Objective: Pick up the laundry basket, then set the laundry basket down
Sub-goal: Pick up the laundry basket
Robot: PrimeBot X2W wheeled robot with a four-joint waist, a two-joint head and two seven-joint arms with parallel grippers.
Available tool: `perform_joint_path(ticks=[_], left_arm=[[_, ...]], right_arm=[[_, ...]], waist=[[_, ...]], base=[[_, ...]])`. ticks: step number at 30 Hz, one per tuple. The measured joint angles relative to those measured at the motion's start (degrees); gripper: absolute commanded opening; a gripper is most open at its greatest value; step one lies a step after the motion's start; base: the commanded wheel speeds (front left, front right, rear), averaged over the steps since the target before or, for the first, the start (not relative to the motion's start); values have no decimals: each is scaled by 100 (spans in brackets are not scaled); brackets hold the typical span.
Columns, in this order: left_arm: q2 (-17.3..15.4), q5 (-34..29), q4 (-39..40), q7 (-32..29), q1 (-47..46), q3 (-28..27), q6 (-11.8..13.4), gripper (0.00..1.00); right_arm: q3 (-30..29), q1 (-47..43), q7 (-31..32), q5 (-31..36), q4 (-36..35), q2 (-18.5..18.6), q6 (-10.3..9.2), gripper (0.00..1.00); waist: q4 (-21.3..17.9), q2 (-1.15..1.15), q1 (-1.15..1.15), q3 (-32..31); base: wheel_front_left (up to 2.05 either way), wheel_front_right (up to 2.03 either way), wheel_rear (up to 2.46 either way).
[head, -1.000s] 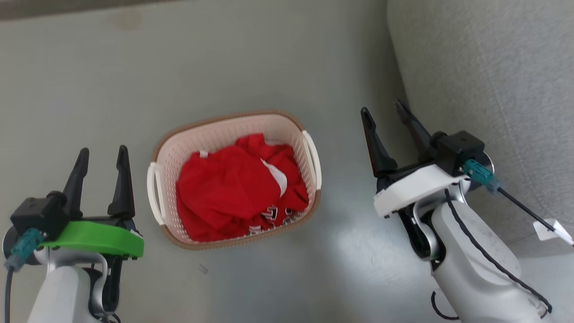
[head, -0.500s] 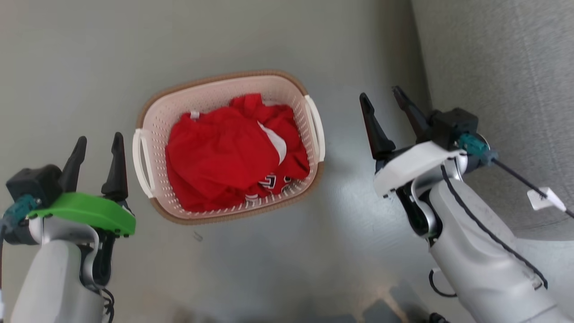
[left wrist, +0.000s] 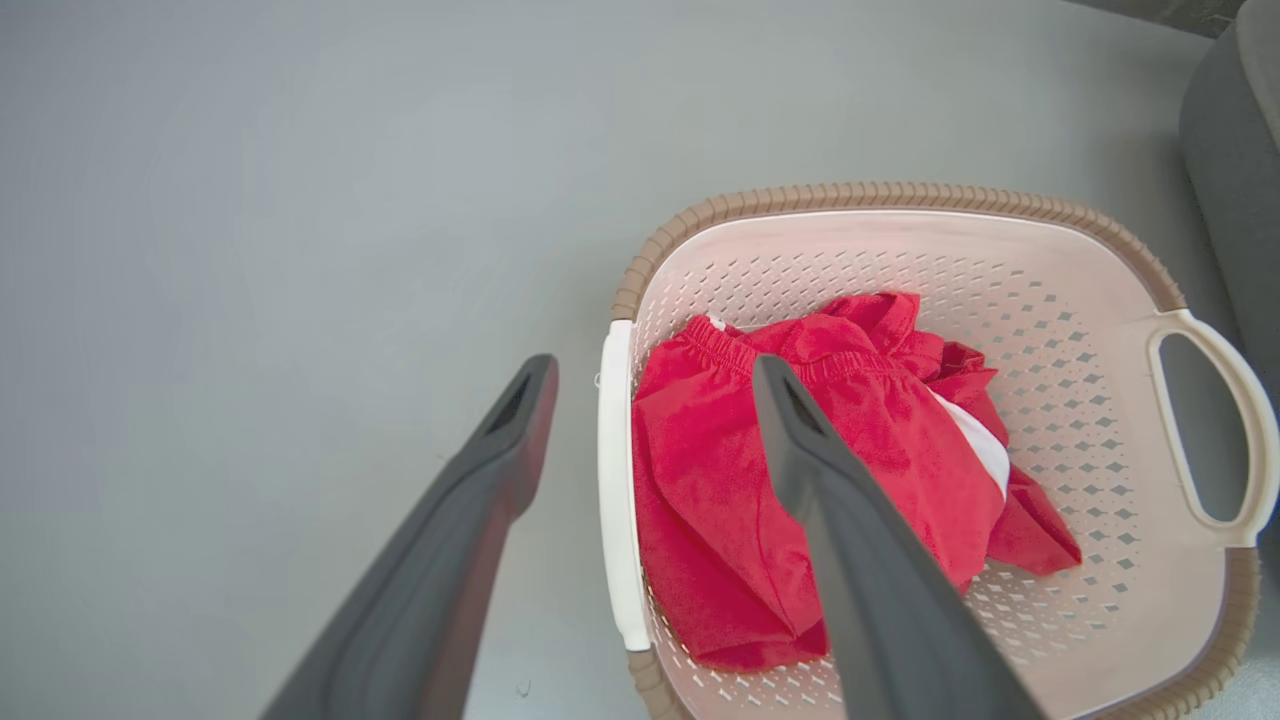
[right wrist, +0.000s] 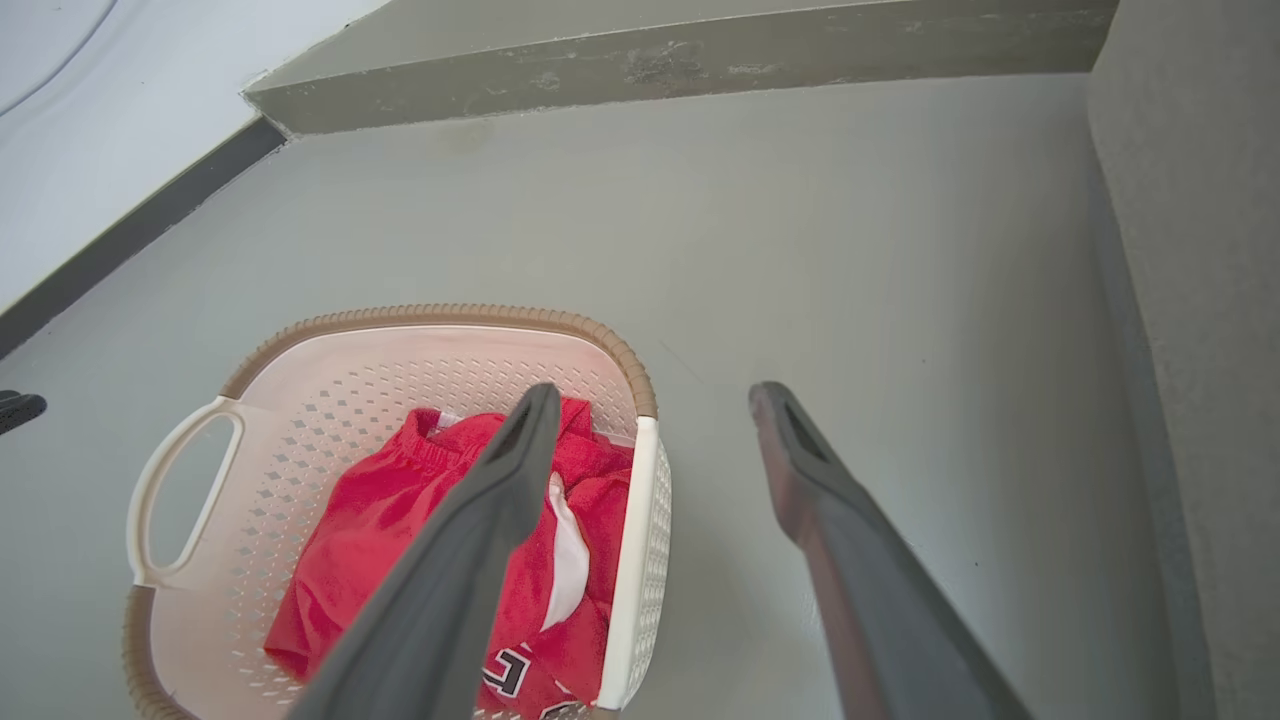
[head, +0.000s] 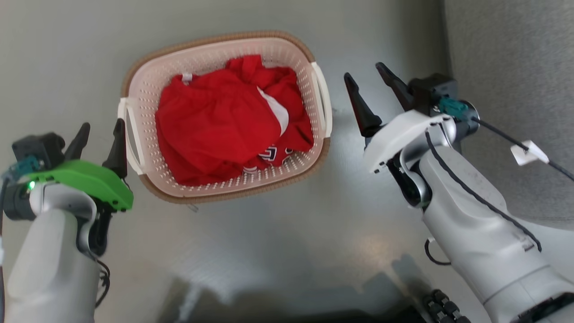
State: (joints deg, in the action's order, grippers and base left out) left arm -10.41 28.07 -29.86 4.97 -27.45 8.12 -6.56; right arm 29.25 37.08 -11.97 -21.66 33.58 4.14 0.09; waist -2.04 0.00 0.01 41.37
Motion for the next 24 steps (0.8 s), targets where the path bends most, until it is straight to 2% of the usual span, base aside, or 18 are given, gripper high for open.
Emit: perform_joint_path(ticks=[13,20,24], left_arm=[[-14,201,-1044,-236,-859,186,-52,100],[58,230,-1405,-248,-1200,401,-56,100],[90,314,-1506,-247,-1367,569,-56,100]], right_arm=[[311,740,194,-88,1053,-35,242,100],[633,981,275,-566,1169,-32,397,100],[821,1113,347,-724,1252,-33,411,100]], waist=[[63,0,0,656],[147,0,0,862],[213,0,0,966]], base=[[0,0,0],[0,0,0],[0,0,0]])
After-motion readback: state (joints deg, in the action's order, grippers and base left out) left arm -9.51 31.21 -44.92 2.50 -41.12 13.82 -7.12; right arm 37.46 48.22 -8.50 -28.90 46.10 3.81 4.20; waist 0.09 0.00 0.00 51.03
